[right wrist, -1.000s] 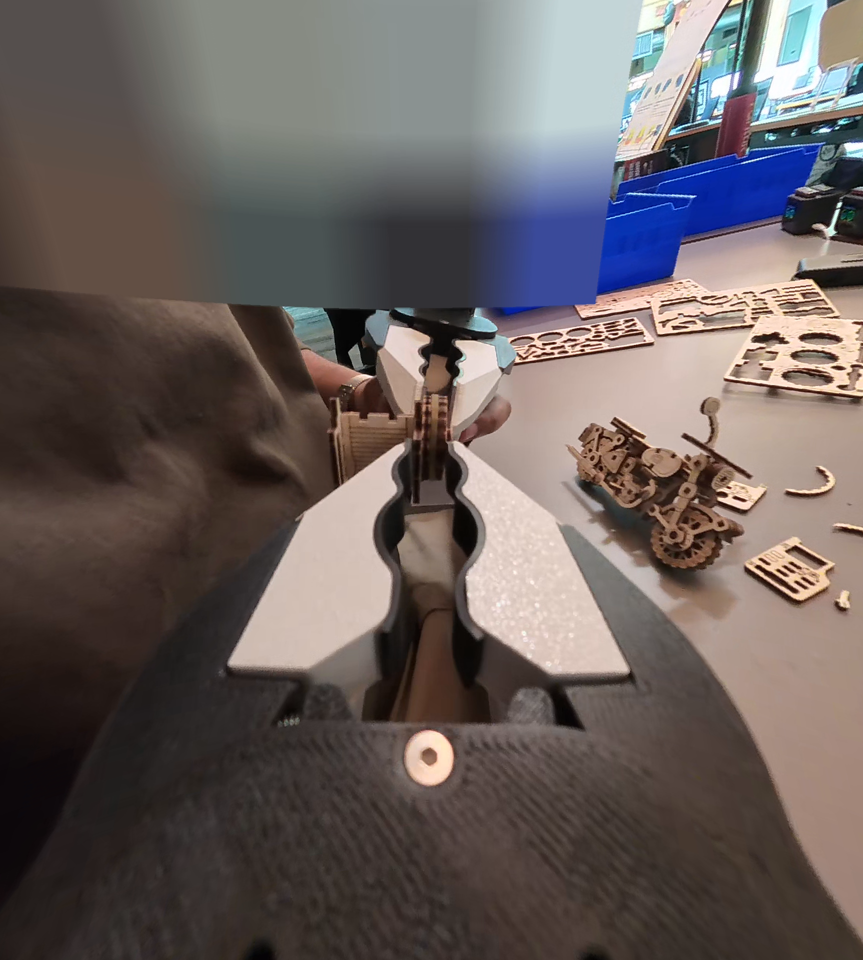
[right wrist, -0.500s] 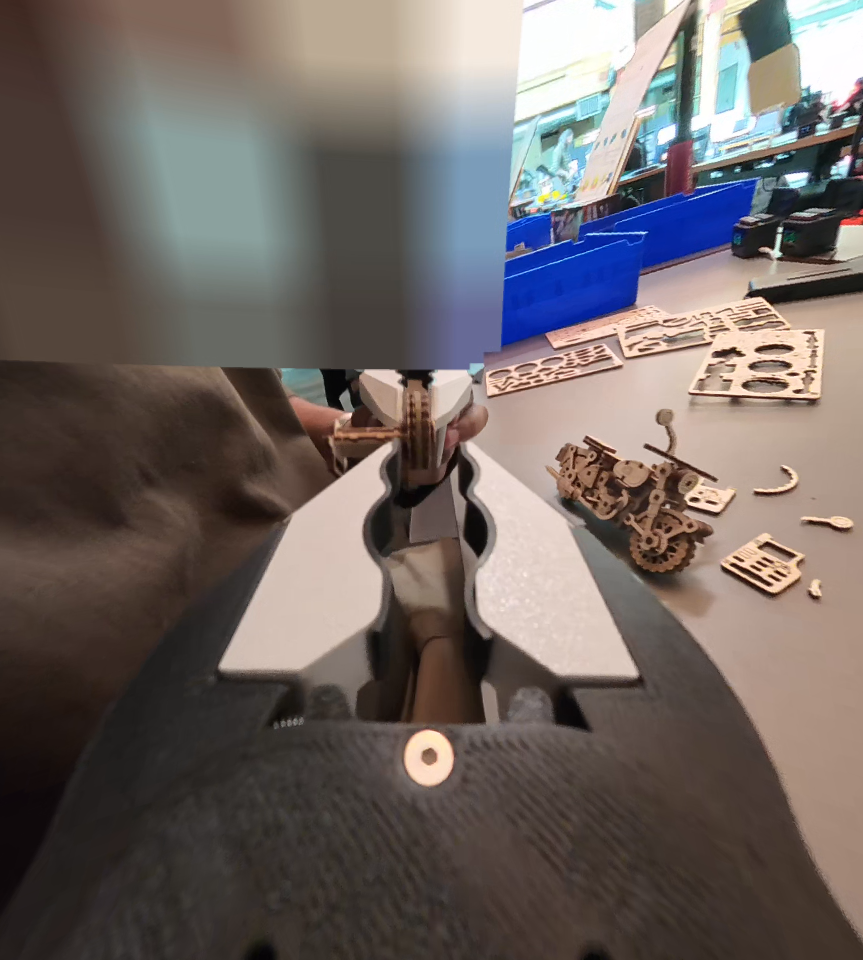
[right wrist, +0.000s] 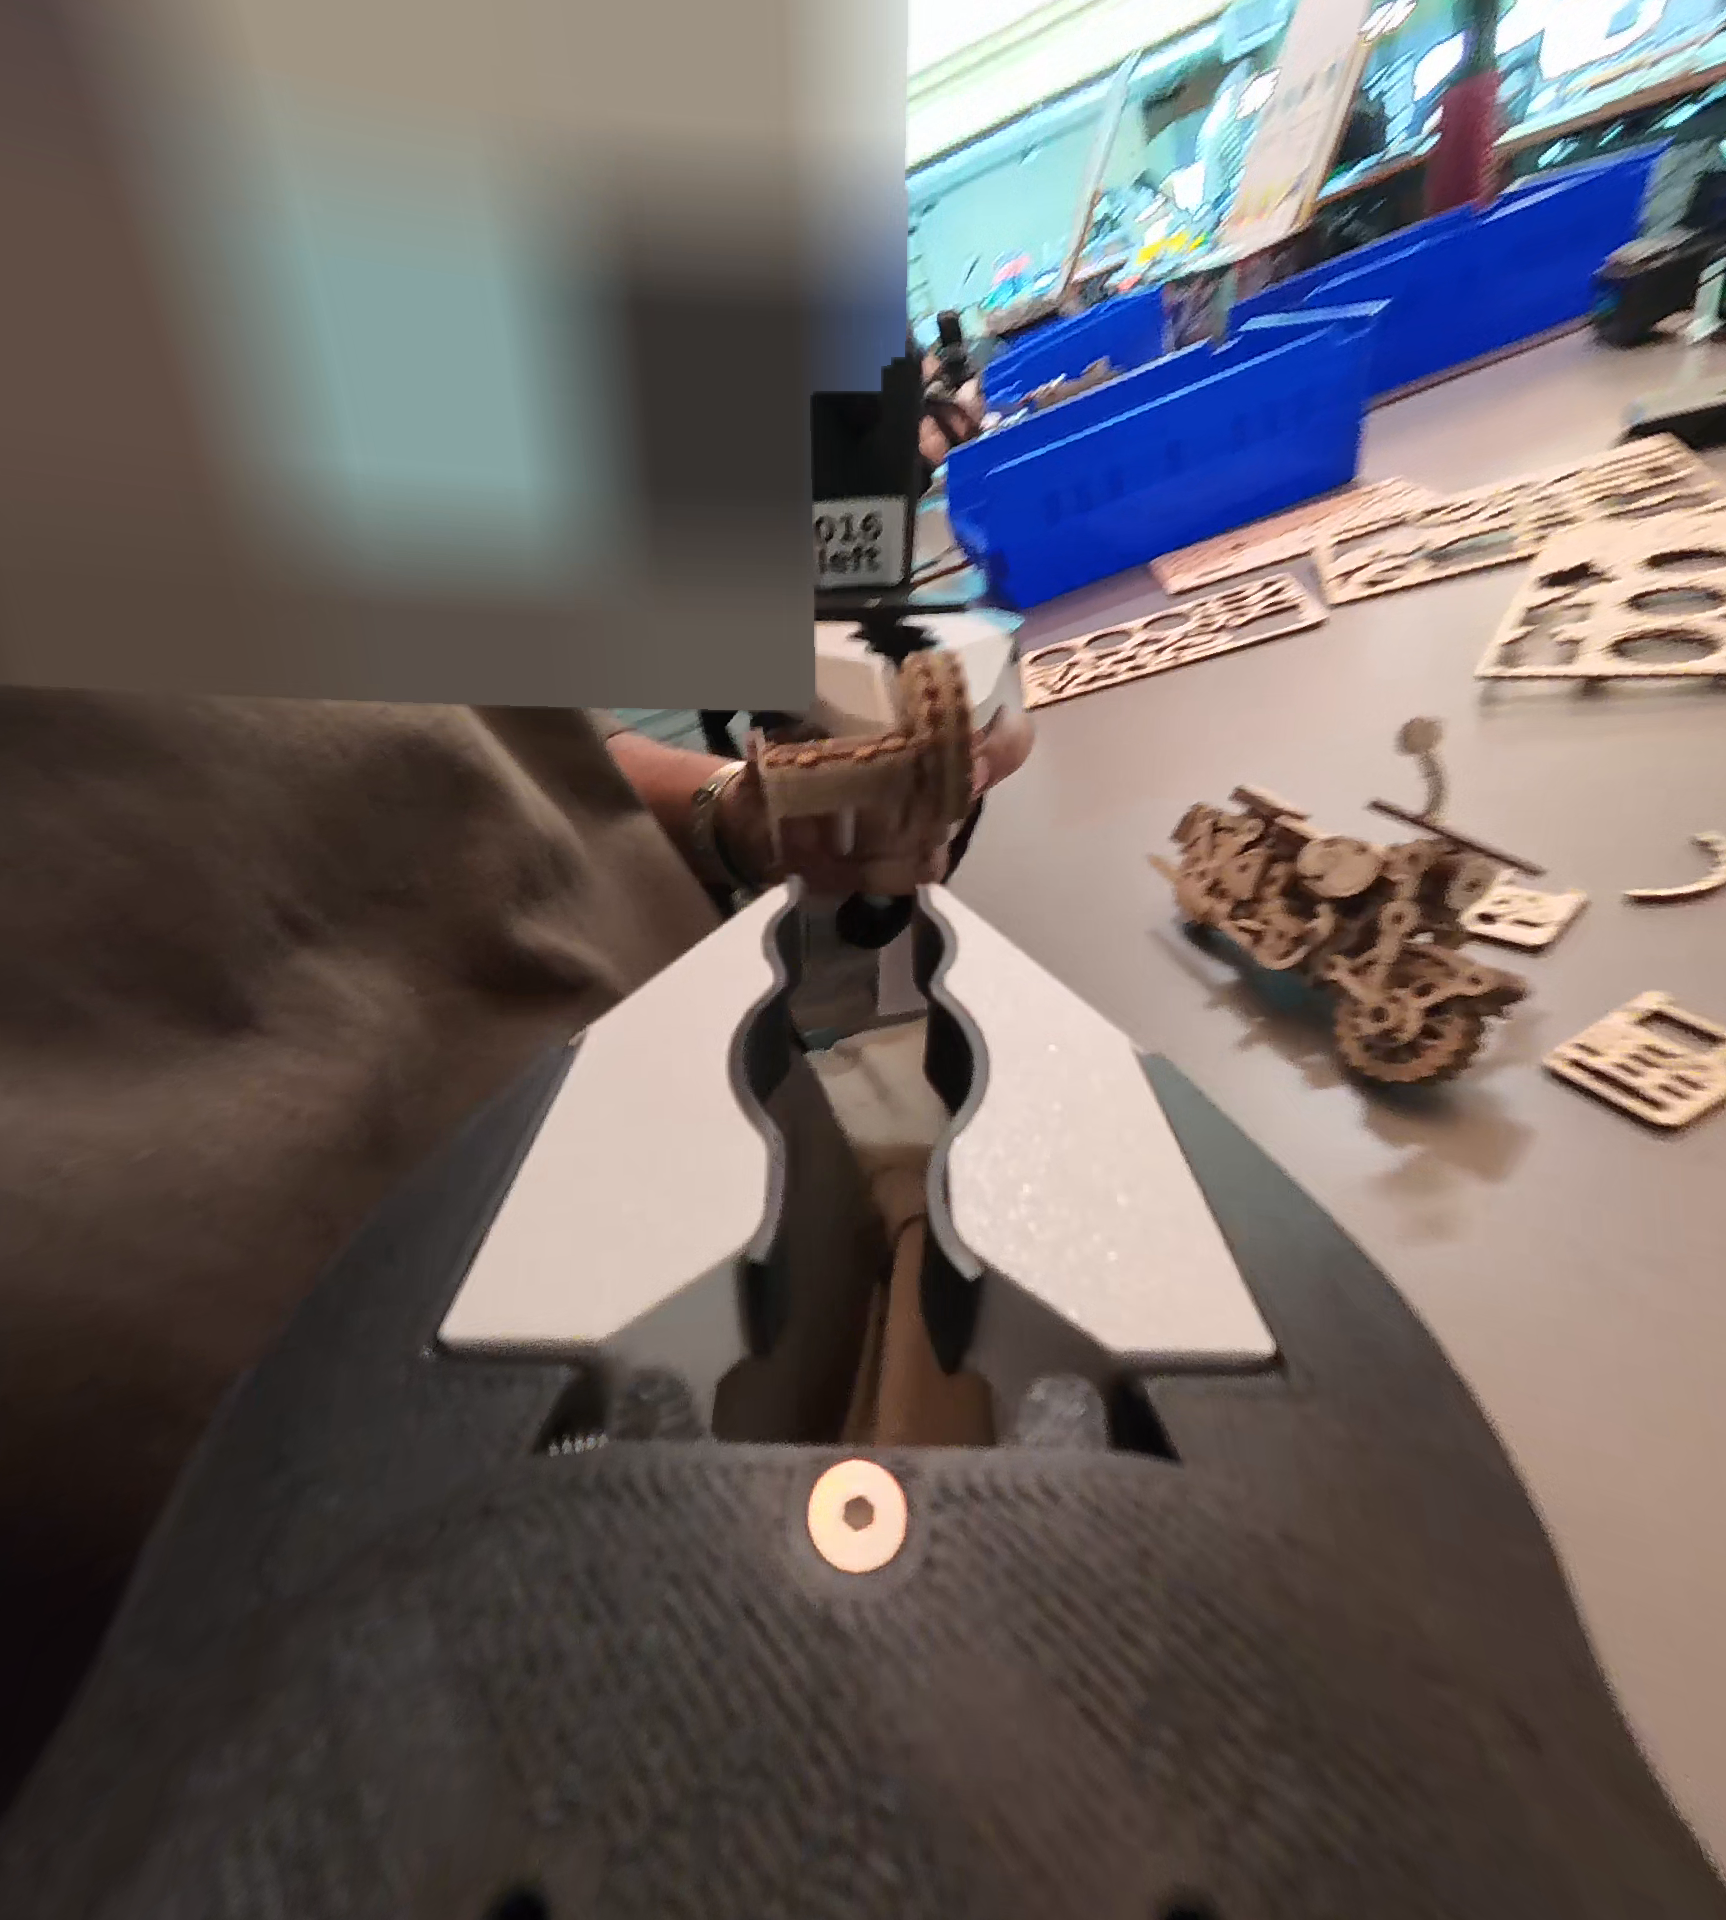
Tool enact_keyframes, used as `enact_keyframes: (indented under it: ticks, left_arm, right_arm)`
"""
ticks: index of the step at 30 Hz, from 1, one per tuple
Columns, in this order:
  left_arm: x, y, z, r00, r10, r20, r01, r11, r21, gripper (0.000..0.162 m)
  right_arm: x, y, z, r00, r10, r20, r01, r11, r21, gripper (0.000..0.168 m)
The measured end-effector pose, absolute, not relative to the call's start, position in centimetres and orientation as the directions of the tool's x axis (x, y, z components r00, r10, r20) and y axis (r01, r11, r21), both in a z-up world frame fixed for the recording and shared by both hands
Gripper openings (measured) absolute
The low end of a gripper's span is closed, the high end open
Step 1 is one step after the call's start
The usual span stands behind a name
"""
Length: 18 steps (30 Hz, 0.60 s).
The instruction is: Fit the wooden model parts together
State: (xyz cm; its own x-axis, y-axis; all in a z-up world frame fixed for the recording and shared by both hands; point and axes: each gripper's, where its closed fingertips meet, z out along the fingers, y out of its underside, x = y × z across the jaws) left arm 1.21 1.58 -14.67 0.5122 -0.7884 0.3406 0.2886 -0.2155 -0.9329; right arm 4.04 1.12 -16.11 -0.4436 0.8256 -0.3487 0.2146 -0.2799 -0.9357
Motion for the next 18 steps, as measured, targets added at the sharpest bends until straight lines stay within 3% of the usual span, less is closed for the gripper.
enact_keyframes:
  ticks: [9, 14, 18]
  left_arm:
    - [1.2, 1.8, -14.8, 0.542, -0.774, 0.326, 0.275, -0.203, -0.940, 0.006]
    - [1.2, 1.9, -15.0, 0.543, -0.769, 0.338, 0.279, -0.215, -0.936, 0.006]
    - [1.2, 2.0, -15.2, 0.542, -0.766, 0.347, 0.279, -0.225, -0.934, 0.006]
  right_arm:
    - [3.5, -1.5, -16.9, -0.505, 0.773, -0.385, 0.269, -0.283, -0.921, 0.027]
    - [3.1, -0.8, -15.9, -0.476, 0.810, -0.342, 0.181, -0.291, -0.940, 0.005]
    - [3.4, -0.2, -15.6, -0.463, 0.821, -0.333, 0.165, -0.289, -0.943, 0.001]
